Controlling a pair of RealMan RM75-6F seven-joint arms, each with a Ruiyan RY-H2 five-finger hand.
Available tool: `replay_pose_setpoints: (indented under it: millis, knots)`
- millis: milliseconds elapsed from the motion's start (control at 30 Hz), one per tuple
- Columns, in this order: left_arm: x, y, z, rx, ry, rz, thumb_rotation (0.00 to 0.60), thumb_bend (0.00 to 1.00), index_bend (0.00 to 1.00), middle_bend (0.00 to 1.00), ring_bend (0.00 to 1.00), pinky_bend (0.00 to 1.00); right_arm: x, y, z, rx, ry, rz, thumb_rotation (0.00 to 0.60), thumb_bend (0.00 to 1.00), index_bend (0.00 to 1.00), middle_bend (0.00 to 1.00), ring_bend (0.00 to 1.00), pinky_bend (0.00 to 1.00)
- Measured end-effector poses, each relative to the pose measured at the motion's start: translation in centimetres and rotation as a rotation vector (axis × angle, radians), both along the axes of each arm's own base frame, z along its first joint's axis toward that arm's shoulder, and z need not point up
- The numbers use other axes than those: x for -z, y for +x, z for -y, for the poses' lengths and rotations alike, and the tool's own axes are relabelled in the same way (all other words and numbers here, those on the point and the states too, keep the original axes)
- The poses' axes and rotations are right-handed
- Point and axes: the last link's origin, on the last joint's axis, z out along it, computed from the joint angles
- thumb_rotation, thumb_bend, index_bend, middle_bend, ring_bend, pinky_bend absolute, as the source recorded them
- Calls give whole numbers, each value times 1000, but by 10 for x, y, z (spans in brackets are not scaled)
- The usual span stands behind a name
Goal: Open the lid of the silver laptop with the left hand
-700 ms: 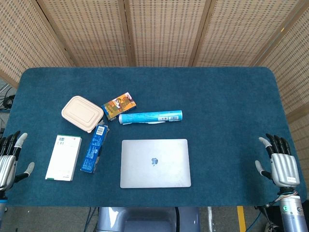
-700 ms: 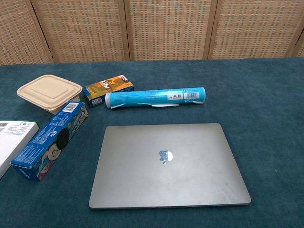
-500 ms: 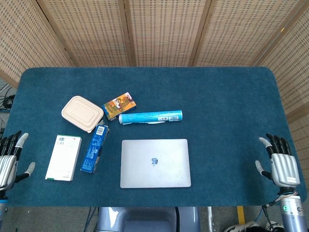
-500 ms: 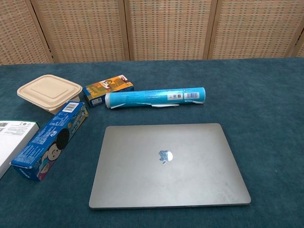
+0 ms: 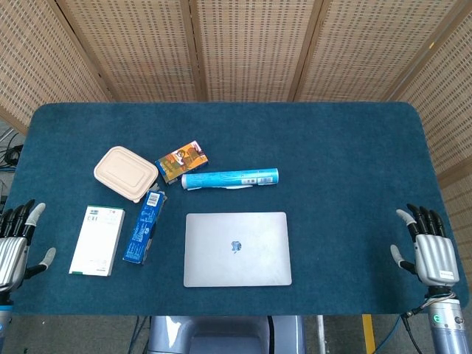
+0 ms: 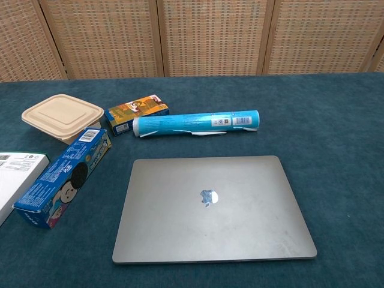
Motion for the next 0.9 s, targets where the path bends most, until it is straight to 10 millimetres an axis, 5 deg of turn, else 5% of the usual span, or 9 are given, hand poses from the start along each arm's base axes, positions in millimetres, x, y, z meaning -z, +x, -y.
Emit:
replay_pose_setpoints:
  millis: [467,900]
  knots:
    - [19,22,-12,108,-133,-5,600,299,58,0,0,0,-1,-1,-1,3,-1,-6,600,364,167,97,0,0]
    - [66,80,-38,336,-385,12,600,179,58,0,0,0,-2,2,-4,13,0,-14,600,365,167,97,0,0]
